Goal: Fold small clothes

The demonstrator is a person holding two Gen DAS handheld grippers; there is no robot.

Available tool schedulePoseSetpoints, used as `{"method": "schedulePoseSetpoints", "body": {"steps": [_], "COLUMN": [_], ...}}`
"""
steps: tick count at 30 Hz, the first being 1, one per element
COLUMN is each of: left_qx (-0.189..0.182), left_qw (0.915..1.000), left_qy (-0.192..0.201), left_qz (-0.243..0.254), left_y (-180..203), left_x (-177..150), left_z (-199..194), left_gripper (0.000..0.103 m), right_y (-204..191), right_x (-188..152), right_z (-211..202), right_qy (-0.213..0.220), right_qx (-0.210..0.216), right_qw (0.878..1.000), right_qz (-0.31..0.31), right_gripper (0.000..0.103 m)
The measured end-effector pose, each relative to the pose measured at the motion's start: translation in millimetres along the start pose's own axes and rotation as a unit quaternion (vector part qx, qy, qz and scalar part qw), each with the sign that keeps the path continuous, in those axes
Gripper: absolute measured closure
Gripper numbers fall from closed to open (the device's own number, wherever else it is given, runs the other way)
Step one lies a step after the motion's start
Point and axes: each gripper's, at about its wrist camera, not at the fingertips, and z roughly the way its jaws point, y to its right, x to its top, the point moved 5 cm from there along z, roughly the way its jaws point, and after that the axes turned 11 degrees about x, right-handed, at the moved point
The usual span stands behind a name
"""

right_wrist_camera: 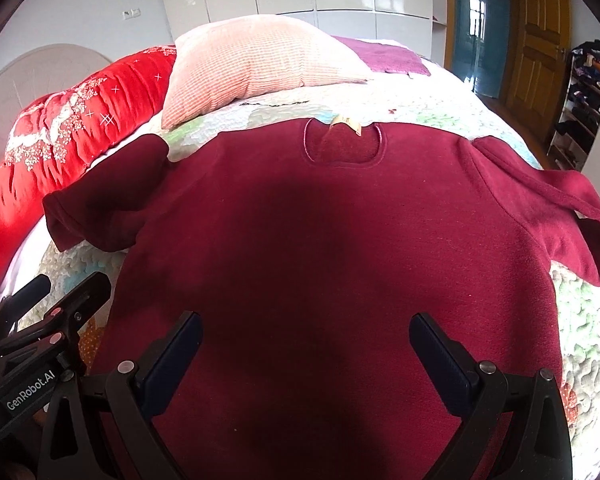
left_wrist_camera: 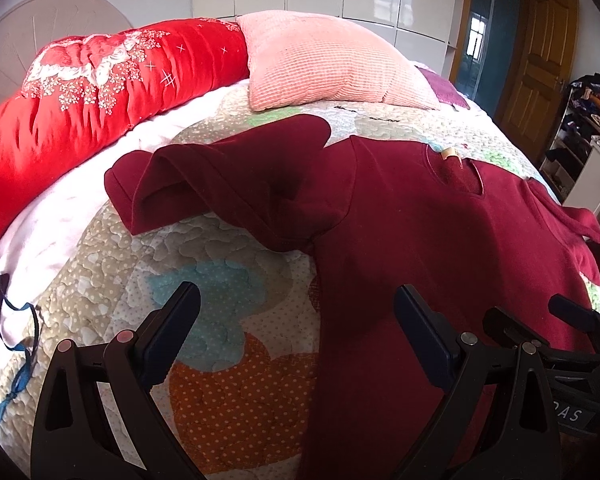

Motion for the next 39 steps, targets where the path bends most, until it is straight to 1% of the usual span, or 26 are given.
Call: {"method": "schedulePoseSetpoints", "body": {"steps": [2, 3, 6, 8, 11, 13, 15, 16, 17, 18, 19, 20, 21, 22, 23, 24, 26, 27, 29, 31, 33, 36, 39], "left_qx": [-0.002, 0.004, 0.039, 0.061, 0.076, 0.084, 0.094, 0.096, 0.093, 0.088, 0.084, 0.08, 0.076, 0.066, 0.058, 0.054, 0.045, 0.031, 0.014, 0.01, -0.004, -0.028, -0.061], "left_qw": [0.9999, 0.9997, 0.9962, 0.9911, 0.9805, 0.9748, 0.9703, 0.9687, 0.9677, 0.9668, 0.9661, 0.9658, 0.9649, 0.9635, 0.9627, 0.9638, 0.9666, 0.9674, 0.9705, 0.9767, 0.9806, 0.9822, 0.9824], "left_qy": [0.0, 0.002, 0.009, -0.001, -0.011, -0.031, -0.051, -0.062, -0.071, -0.079, -0.088, -0.099, -0.116, -0.131, -0.129, -0.111, -0.101, -0.095, -0.067, -0.027, 0.015, 0.072, 0.114], "left_qz": [-0.014, -0.025, -0.078, -0.118, -0.181, -0.205, -0.217, -0.22, -0.223, -0.226, -0.228, -0.226, -0.223, -0.224, -0.231, -0.236, -0.231, -0.233, -0.231, -0.213, -0.195, -0.171, -0.134], "left_y": [-14, -25, -69, -103, -149, -169, -182, -186, -189, -190, -190, -190, -188, -186, -186, -187, -189, -190, -192, -189, -181, -155, -111], "left_x": [7, 12, 31, 43, 57, 64, 69, 72, 74, 76, 77, 77, 78, 75, 73, 75, 81, 87, 104, 127, 152, 183, 200], "left_z": [-1, -1, 4, 14, 37, 60, 85, 97, 108, 119, 130, 142, 155, 166, 172, 170, 159, 151, 123, 86, 44, -19, -70], "left_gripper": [0.005, 0.005, 0.005, 0.005, 0.005, 0.006, 0.007, 0.01, 0.014, 0.015, 0.019, 0.031, 0.039, 0.055, 0.059, 0.065, 0.093, 0.093, 0.095, 0.095, 0.095, 0.095, 0.095], "right_y": [-4, -7, -15, -17, -18, -18, -17, -17, -16, -16, -15, -14, -13, -13, -12, -12, -11, -10, -6, 0, 9, 25, 43], "right_x": [1, 1, 6, 11, 13, 12, 9, 7, 6, 5, 4, 4, 4, 3, 3, 3, 3, 3, 3, 5, 6, 8, 12], "right_z": [3, 5, 5, 4, 5, 9, 13, 14, 16, 17, 17, 18, 19, 19, 19, 18, 16, 14, 8, 1, -6, -17, -33], "right_qy": [-0.002, -0.005, -0.006, -0.001, 0.0, -0.007, -0.015, -0.02, -0.023, -0.027, -0.029, -0.031, -0.032, -0.033, -0.033, -0.033, -0.033, -0.032, -0.027, -0.019, -0.01, 0.001, 0.018], "right_qx": [0.006, 0.01, 0.018, 0.021, 0.032, 0.04, 0.046, 0.047, 0.049, 0.049, 0.048, 0.049, 0.049, 0.049, 0.049, 0.05, 0.052, 0.053, 0.054, 0.054, 0.055, 0.057, 0.05], "right_qw": [1.0, 1.0, 1.0, 0.999, 0.999, 0.999, 0.999, 0.999, 0.998, 0.998, 0.998, 0.998, 0.998, 0.998, 0.998, 0.998, 0.998, 0.998, 0.998, 0.998, 0.998, 0.998, 0.997], "right_qz": [-0.002, -0.005, -0.02, -0.028, -0.026, -0.021, -0.017, -0.015, -0.014, -0.014, -0.012, -0.011, -0.01, -0.009, -0.009, -0.01, -0.009, -0.009, -0.008, 0.0, 0.015, 0.036, 0.05], "right_gripper": [0.0, 0.0, 0.0, 0.0, 0.0, 0.0, 0.0, 0.0, 0.0, 0.0, 0.0, 0.0, 0.0, 0.0, 0.0, 0.0, 0.0, 0.0, 0.0, 0.0, 0.0, 0.0, 0.0]}}
